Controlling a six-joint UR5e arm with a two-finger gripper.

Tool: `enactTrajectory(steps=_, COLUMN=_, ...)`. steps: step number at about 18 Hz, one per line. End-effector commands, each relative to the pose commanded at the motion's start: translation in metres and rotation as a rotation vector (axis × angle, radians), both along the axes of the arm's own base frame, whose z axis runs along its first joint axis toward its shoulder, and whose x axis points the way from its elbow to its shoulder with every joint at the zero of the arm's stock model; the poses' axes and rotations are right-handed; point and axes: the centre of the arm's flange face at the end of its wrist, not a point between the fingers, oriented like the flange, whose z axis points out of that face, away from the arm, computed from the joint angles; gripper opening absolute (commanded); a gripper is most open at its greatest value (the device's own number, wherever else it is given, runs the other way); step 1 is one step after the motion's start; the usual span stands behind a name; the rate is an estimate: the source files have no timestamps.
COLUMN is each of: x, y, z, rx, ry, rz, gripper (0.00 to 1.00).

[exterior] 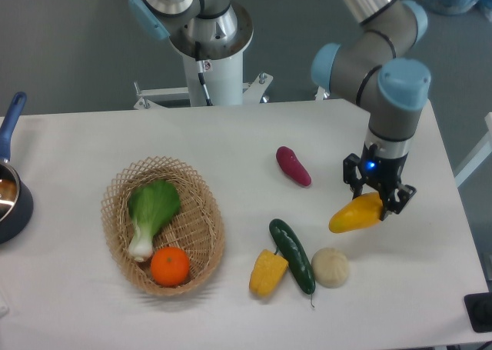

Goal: Place the mango on the table
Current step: 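Carry the held yellow mango down toward the table beside the bun, then set the mango on the table and open the gripper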

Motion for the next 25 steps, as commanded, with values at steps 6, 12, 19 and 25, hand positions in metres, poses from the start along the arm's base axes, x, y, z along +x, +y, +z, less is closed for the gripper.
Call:
enactTrajectory(steps=6, x=0.009, y=0.008, z=-0.019, rx=0.002, ry=-0.047, rz=0.101, gripper=0.44)
enactTrajectory(steps=12, x=0.015, y=0.015, z=-0.027, rx=0.003, ry=-0.067, rz=0.152, gripper=0.44)
enactTrajectory(steps=19, x=0.015, y=0.017, z=-0.029, rx=0.002, ry=-0.068, rz=0.148, gripper=0.59)
enactTrajectory(steps=25, x=0.015, y=0.017, z=-0.030, rx=0.001, ry=-0.069, rz=0.143, gripper=0.65)
